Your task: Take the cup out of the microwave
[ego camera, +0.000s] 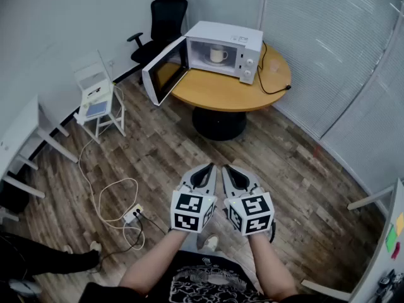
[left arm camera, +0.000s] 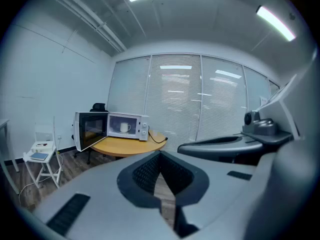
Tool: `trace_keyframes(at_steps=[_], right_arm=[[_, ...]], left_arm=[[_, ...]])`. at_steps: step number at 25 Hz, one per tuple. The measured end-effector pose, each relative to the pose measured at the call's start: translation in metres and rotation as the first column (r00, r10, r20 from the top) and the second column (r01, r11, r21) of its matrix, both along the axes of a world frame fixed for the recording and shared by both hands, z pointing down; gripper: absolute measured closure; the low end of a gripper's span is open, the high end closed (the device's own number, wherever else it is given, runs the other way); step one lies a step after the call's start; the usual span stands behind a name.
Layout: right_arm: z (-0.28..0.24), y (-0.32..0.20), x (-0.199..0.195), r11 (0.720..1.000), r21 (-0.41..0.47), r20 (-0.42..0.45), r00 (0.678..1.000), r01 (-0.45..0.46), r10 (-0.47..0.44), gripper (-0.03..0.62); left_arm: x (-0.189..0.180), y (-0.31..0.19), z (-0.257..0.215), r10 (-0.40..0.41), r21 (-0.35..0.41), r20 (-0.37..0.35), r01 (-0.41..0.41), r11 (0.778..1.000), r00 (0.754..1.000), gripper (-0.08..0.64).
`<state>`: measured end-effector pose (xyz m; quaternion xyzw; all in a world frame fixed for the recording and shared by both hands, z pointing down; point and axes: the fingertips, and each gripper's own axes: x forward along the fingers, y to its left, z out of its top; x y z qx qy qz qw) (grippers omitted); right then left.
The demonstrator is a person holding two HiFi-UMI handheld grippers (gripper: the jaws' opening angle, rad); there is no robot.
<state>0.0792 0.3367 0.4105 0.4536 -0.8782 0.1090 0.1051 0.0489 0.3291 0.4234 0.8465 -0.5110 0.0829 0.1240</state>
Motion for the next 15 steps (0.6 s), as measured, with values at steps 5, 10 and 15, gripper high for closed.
trace_keyframes(at_steps=[5, 10, 15], right_arm=[[-0.009, 0.0, 0.002, 1.0, 0.011, 0.011, 1.0, -0.019, 0.019, 0.577], [-0.01, -0.005, 0.01, 0.998, 0.021, 0.034, 0.998, -0.058, 0.057, 0.577], [-0.003, -0.018, 0.004, 0.998, 0.008, 0.016, 0.998, -0.061, 0.061, 0.577]], left_arm=[[0.003, -0.002, -0.005, 0.019, -0.001, 0.009, -0.018, 1.0, 1.0, 0.551], [0.006, -0.007, -0.004, 0.036, -0.001, 0.006, -0.036, 0.999, 0.999, 0.551], [0.002, -0.021, 0.0, 0.048, 0.001, -0.002, -0.048, 0.999, 0.999, 0.551]])
